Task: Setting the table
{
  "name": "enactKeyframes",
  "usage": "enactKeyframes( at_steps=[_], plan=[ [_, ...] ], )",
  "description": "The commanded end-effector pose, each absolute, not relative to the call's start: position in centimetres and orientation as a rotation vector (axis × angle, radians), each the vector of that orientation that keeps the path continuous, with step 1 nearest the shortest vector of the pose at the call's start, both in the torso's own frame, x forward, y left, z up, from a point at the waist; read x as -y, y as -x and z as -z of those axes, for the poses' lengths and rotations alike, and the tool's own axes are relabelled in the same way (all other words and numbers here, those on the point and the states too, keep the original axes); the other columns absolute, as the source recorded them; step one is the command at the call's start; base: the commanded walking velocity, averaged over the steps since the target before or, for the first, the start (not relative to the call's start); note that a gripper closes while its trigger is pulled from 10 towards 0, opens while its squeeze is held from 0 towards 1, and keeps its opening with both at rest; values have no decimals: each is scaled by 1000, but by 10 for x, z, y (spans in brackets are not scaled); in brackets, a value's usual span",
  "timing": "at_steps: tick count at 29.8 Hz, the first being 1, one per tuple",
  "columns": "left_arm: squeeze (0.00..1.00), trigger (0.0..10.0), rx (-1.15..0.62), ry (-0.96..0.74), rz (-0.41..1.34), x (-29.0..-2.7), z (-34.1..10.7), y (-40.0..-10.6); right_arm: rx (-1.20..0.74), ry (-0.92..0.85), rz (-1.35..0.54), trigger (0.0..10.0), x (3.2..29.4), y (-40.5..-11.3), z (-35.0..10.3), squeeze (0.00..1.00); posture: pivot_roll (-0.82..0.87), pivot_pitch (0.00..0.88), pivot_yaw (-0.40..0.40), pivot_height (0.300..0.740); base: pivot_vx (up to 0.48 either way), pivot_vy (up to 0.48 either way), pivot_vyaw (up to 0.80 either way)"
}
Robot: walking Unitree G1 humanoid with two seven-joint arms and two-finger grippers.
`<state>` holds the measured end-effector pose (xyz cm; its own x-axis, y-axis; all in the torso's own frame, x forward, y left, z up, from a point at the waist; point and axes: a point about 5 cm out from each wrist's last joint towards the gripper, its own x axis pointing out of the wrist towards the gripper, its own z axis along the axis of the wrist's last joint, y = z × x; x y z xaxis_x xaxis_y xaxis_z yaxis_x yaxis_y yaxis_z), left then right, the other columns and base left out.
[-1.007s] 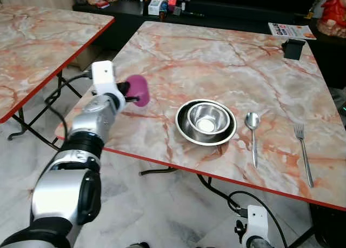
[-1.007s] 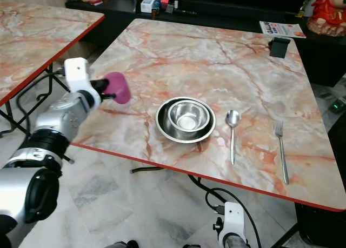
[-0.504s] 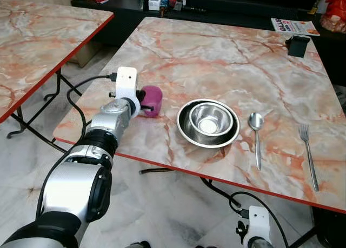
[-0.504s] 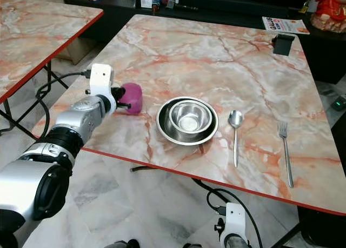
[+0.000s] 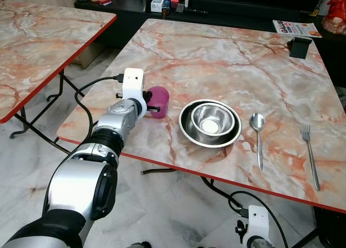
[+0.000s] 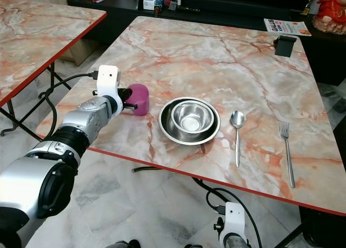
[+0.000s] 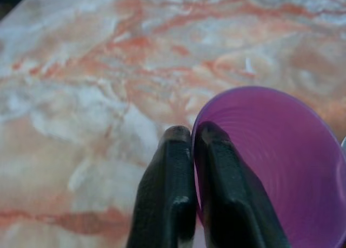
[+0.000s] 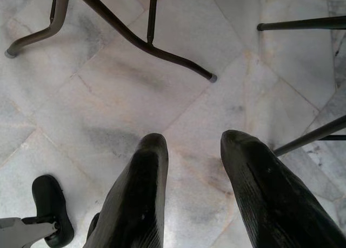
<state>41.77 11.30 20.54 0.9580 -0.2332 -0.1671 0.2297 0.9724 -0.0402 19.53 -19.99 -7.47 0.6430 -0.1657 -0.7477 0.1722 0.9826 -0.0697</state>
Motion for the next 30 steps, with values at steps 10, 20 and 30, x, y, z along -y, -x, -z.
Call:
enactKeyframes(
  at_steps=[10, 20, 30],
  plan=[
    [1000, 10000, -145, 32, 252, -108, -216, -420, -861, -25, 207, 10000, 199, -192, 77, 0, -35, 93, -2, 740, 0, 0, 0],
    [1000, 10000, -149, 34, 218, -115, -214, -420, -867, -30, 208, 10000, 197, -191, 78, 0, -26, 103, -3, 740, 0, 0, 0],
    [1000, 10000, -169, 26, 186, -124, -206, -419, -869, -27, 209, 10000, 198, -191, 77, 0, -17, 95, -8, 740, 0, 0, 0]
  ],
)
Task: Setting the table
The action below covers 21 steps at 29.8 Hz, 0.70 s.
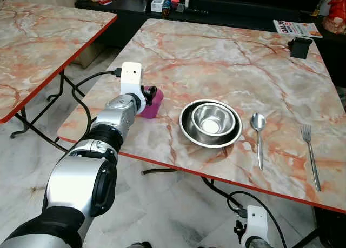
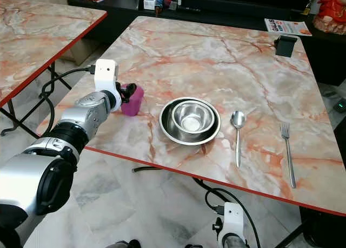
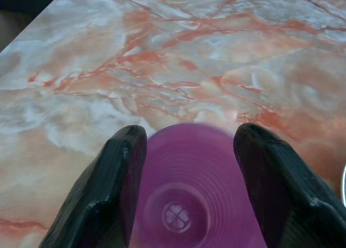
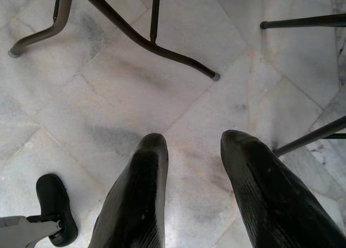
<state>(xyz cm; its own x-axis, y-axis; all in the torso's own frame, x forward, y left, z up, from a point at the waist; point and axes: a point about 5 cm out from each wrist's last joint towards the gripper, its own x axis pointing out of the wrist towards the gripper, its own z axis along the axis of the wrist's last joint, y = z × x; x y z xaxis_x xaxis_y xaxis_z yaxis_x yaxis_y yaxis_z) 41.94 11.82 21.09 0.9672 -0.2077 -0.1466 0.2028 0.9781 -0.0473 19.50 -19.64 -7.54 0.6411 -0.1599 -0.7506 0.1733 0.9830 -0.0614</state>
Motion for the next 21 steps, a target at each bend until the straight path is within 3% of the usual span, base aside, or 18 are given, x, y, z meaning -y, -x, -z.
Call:
enactKeyframes(
  at_steps=[1, 12, 13, 15, 21],
  plan=[
    [1000, 10000, -170, 25, 183, -125, -206, -419, -869, -27, 208, 10000, 198, -191, 77, 0, -17, 95, -8, 740, 0, 0, 0],
    [1000, 10000, -146, 41, 167, -129, -207, -419, -869, -20, 194, 10000, 197, -193, 77, 0, -10, 81, -11, 740, 0, 0, 0],
    [757, 10000, -132, 47, 172, -128, -208, -419, -869, -19, 193, 10000, 197, -192, 77, 0, -11, 79, -9, 740, 0, 0, 0],
    [0, 10000, -109, 58, 175, -128, -212, -419, -868, -19, 191, 10000, 197, -192, 77, 0, -10, 76, -10, 740, 0, 0, 0],
    [0, 10000, -31, 75, 175, -129, -222, -420, -867, -19, 186, 10000, 195, -193, 77, 0, -6, 65, -9, 740, 0, 0, 0]
  ],
)
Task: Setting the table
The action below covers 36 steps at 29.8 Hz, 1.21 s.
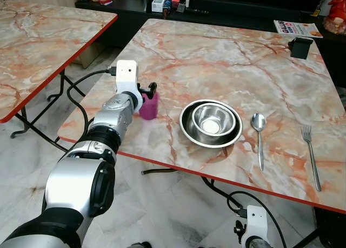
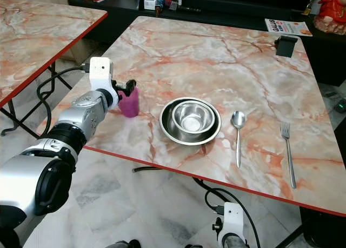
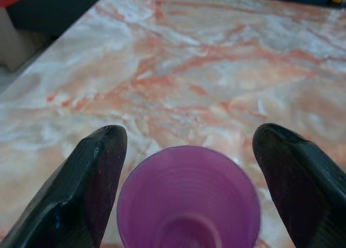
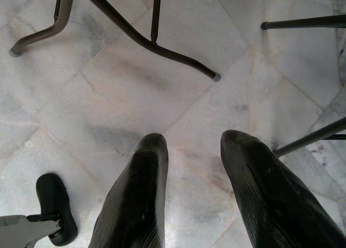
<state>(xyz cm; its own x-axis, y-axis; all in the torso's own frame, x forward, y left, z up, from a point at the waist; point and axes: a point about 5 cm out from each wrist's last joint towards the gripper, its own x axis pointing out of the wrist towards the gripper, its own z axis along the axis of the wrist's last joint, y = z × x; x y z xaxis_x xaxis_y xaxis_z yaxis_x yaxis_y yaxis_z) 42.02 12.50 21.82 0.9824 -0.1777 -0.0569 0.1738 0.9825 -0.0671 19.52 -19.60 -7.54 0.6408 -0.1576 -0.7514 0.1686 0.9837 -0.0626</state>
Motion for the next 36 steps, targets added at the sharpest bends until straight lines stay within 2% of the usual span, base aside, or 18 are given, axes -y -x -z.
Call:
enactKeyframes(
  at_steps=[1, 14, 21, 26, 28, 31, 32, 33, 34, 35, 36],
  plan=[
    [0, 10000, -28, 76, 175, -129, -222, -420, -867, -18, 185, 10000, 195, -193, 77, 0, -6, 65, -9, 740, 0, 0, 0],
    [0, 10000, 35, 69, 145, -146, -207, -414, -864, -17, 171, 10000, 191, -194, 77, 0, -4, 43, -2, 740, 0, 0, 0],
    [0, 10000, 172, 83, 30, -172, -212, -407, -845, -31, 175, 10000, 191, -195, 76, 0, 2, 34, 1, 740, 0, 0, 0],
    [0, 10000, 286, 68, -78, -202, -218, -397, -842, -35, 176, 10000, 190, -195, 76, 0, -4, 31, 5, 740, 0, 0, 0],
    [0, 10000, 287, -30, -255, -247, -210, -383, -840, -40, 179, 10000, 190, -194, 76, 0, 3, 28, 8, 740, 0, 0, 0],
    [0, 10000, 245, -104, -459, -298, -195, -360, -843, -38, 181, 10000, 192, -192, 77, 0, 7, 29, 7, 740, 0, 0, 0],
    [0, 10000, 221, -128, -505, -310, -189, -354, -844, -38, 182, 10000, 192, -191, 77, 0, 7, 29, 7, 740, 0, 0, 0],
    [0, 10000, 221, -128, -505, -310, -189, -354, -844, -38, 182, 10000, 192, -191, 77, 0, 7, 29, 7, 740, 0, 0, 0],
    [0, 10000, 121, -237, -597, -336, -167, -335, -844, -38, 186, 10000, 193, -191, 77, 0, 10, 46, 6, 740, 0, 0, 0],
    [0, 10000, 121, -237, -597, -336, -167, -335, -844, -38, 186, 10000, 193, -191, 77, 0, 10, 46, 6, 740, 0, 0, 0],
    [0, 10000, 23, -259, -659, -351, -143, -317, -841, -41, 193, 10000, 194, -191, 77, 0, 9, 61, 5, 740, 0, 0, 0]
  ],
)
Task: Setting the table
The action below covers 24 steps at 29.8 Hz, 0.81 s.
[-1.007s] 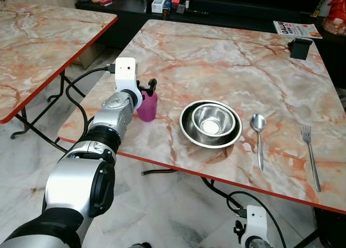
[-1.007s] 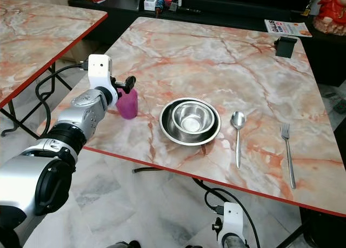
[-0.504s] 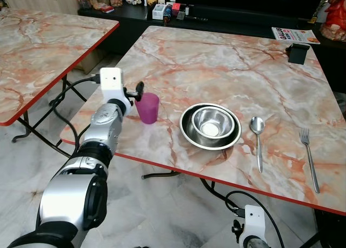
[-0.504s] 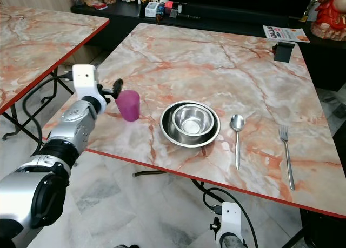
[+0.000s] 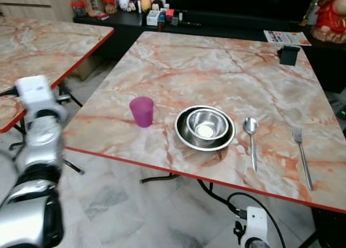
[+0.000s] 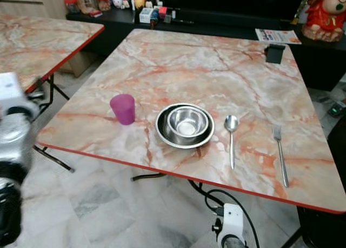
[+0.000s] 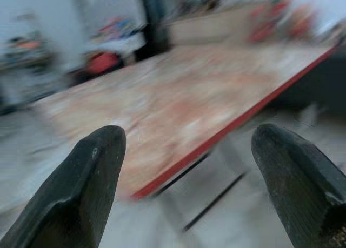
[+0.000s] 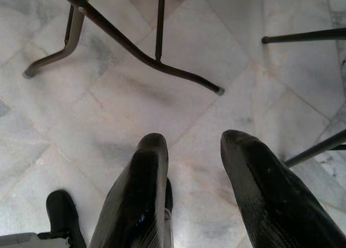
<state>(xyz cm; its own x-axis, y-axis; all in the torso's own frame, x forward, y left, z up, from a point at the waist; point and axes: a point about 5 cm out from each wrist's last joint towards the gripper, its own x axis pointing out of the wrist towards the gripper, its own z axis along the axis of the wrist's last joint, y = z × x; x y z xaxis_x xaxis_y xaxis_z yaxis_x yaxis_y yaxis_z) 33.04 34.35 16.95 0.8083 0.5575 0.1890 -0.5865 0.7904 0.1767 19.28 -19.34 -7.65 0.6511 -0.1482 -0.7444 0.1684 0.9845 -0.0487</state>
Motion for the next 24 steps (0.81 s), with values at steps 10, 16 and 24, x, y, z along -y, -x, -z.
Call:
enactKeyframes(
  at_steps=[10, 16, 24],
  plan=[
    [0, 10000, -380, -214, -655, -348, -53, -271, -847, -43, 202, 10000, 195, -189, 78, 0, 11, 106, 1, 740, 0, 0, 0],
    [0, 10000, -601, -280, -245, -291, 4, -255, -851, -49, 206, 10000, 195, -188, 79, 0, 14, 115, -2, 740, 0, 0, 0],
    [0, 10000, -711, -219, -89, -246, 35, -241, -847, -51, 199, 10000, 194, -190, 78, 0, 1, 122, -3, 740, 0, 0, 0]
  ],
)
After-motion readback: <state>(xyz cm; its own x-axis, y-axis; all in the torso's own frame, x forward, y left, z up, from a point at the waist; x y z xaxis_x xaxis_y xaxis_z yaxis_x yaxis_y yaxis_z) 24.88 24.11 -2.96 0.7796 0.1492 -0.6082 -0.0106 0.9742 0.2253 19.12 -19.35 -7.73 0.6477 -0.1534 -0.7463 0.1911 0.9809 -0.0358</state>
